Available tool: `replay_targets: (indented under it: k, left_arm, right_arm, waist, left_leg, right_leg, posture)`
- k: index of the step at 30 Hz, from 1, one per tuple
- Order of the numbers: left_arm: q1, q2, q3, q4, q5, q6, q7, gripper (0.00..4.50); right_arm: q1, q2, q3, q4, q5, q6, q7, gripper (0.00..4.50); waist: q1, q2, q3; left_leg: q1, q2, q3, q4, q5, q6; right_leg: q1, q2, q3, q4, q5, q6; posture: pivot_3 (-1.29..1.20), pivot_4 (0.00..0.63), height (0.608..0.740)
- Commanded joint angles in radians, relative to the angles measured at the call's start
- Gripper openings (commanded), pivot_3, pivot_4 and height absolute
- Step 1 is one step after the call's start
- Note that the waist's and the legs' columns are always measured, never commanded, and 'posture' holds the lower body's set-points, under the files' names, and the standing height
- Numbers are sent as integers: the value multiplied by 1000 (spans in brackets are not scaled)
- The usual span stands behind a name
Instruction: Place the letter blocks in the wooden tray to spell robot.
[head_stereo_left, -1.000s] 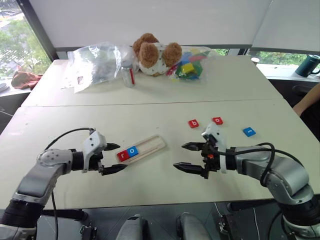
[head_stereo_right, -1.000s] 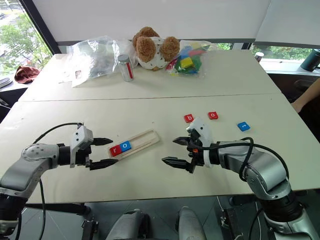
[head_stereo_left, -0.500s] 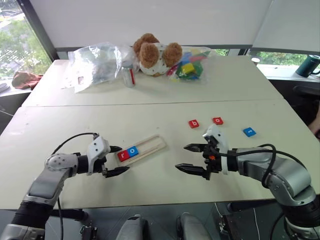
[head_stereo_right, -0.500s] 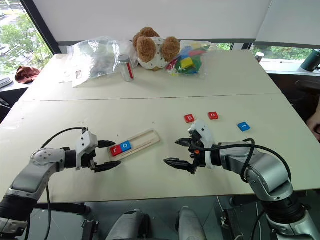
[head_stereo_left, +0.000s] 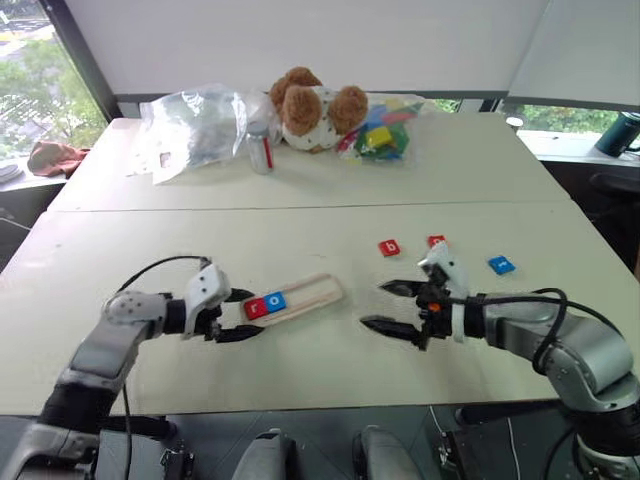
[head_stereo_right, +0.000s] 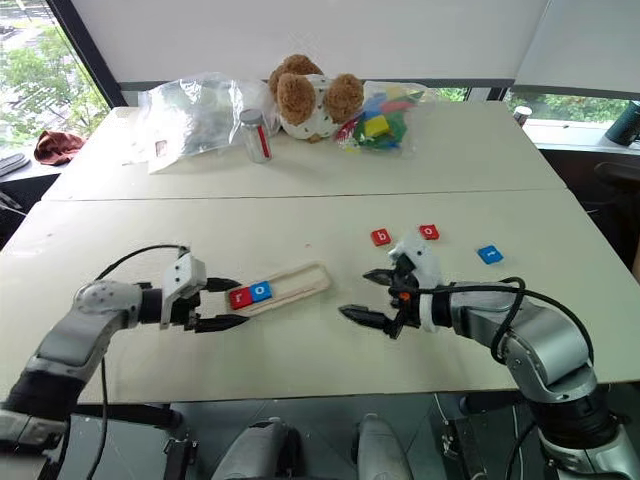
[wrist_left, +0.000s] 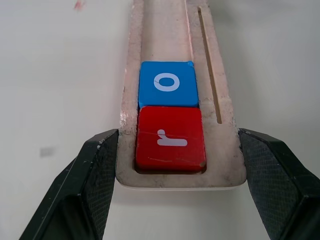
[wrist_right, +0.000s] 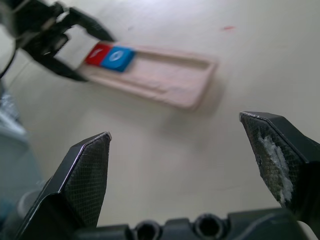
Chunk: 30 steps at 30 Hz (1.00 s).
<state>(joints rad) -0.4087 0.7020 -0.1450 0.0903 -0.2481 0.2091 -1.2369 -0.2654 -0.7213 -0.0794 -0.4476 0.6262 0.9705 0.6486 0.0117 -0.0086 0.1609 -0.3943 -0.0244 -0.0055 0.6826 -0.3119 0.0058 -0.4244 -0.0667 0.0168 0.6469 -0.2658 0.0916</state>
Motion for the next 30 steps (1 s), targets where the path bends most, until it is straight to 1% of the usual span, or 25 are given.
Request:
replay_targets:
  k: [1, 4, 6, 11, 16, 18, 19, 23, 25, 27, 30]
  left_arm:
    - [-115, -50, -57, 109, 40, -76, -53, 3081]
    - [-210, -120, -102, 282, 90, -167, -76, 3081]
    - [-242, -150, -118, 356, 106, -211, -99, 3081]
    - [-292, -204, -133, 463, 130, -282, -128, 3081]
    - [-315, -232, -144, 531, 161, -331, -135, 3081]
    - [-310, -237, -138, 527, 158, -328, -139, 4138]
    - [-306, -237, -136, 521, 155, -324, -142, 4467]
    - [-290, -230, -107, 484, 142, -297, -107, 4467]
    - [-281, -205, -79, 449, 115, -263, -110, 4467]
    - [-262, -165, -41, 394, 86, -215, -118, 4467]
    - [-217, -73, 21, 276, 31, -101, -131, 4467]
  right_arm:
    - [-1, -7, -82, 30, -47, -60, -49, 4500]
    - [8, 9, -99, 51, -104, -75, -126, 4500]
    - [17, 19, -98, 43, -124, -68, -163, 4500]
    - [30, 57, -97, 20, -140, -52, -228, 4500]
    - [1, 105, -63, 28, -162, -50, -270, 4500]
    - [-7, 111, -44, 27, -165, -52, -266, 4500]
    - [-10, 113, -38, 28, -166, -53, -265, 4500]
    - [-40, 131, 1, 62, -190, -71, -267, 4500]
    - [-76, 154, 47, 102, -219, -93, -269, 4500]
    - [-120, 189, 92, 164, -255, -121, -276, 4500]
    - [-182, 239, 139, 290, -315, -180, -287, 4500]
  waist:
    - [1, 1, 0]
    - [0, 0, 0]
    - [-6, 0, 0]
    - [-13, 0, 0]
    - [-15, 0, 0]
    - [-18, 0, 0]
    - [-18, 0, 0]
    - [-22, 0, 0]
    - [-26, 0, 0]
    - [-33, 0, 0]
    - [-35, 0, 0]
  left_leg:
    - [0, 0, 0, 0, 0, 0]
    - [0, 0, 0, 0, 0, 0]
    - [0, 0, 1, 0, 0, 0]
    - [-1, 1, 2, 0, 0, 1]
    - [0, 0, 2, 2, 0, 1]
    - [0, 0, 2, 1, 0, 1]
    - [-1, 0, 1, 1, 0, 1]
    - [-1, 0, 1, 1, 0, 1]
    - [0, 0, 1, 1, 0, 1]
    - [0, 1, 1, 1, 0, 1]
    - [0, 2, 1, 0, 0, 1]
  right_leg:
    - [0, 0, 0, 0, 0, 0]
    - [-1, 2, 0, 0, 0, 0]
    - [-1, 3, 0, 1, 0, 0]
    - [-2, 5, 0, 2, 0, 0]
    - [-1, 5, 0, 3, 0, 1]
    - [-1, 5, 0, 3, 0, 1]
    - [-1, 5, 0, 3, 0, 1]
    - [-1, 5, 0, 3, 0, 1]
    - [-1, 5, 0, 3, 0, 1]
    - [-2, 5, 0, 3, 0, 1]
    - [-3, 7, 1, 4, 0, 1]
  posture:
    - [0, 150, 740]
    - [0, 150, 740]
    - [0, 150, 740]
    - [0, 150, 740]
    - [0, 150, 740]
    - [0, 150, 740]
    - [0, 150, 740]
    - [0, 150, 740]
    - [0, 150, 740]
    - [0, 150, 740]
    - [0, 150, 740]
